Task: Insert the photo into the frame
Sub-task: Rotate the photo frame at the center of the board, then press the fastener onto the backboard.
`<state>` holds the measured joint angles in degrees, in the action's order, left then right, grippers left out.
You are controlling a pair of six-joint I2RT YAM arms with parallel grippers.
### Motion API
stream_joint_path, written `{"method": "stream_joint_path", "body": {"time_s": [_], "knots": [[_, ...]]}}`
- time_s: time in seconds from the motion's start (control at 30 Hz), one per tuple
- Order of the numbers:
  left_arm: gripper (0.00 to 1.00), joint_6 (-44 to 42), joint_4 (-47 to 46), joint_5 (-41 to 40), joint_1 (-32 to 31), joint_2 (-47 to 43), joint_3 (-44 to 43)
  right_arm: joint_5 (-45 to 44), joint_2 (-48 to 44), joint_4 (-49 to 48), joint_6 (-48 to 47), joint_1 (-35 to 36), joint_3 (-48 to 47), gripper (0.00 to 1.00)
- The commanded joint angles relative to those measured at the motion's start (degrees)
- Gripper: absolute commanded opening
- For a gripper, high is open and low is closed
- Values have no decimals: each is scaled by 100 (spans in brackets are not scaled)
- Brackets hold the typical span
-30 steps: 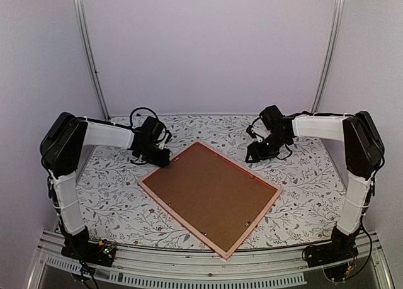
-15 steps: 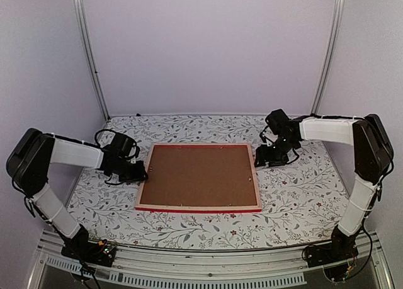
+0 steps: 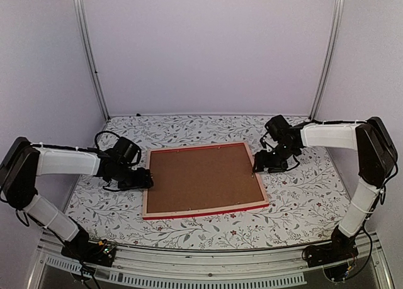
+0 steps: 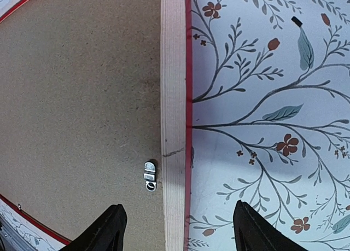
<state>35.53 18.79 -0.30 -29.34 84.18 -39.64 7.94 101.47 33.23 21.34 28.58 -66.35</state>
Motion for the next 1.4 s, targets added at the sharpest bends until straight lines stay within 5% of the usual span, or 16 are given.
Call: {"method": "stream_joint_path", "body": {"time_s": [0.0, 0.63, 1.37], "knots": [[75, -316, 49, -295, 83, 306, -462, -157, 191, -167, 81, 110, -150, 71], [77, -608, -215, -247, 276, 995, -947, -758, 999, 122, 185, 478, -751, 56], [77, -680, -244, -239, 294, 1073, -984, -730, 1007, 95, 256, 510, -525, 25]]}}
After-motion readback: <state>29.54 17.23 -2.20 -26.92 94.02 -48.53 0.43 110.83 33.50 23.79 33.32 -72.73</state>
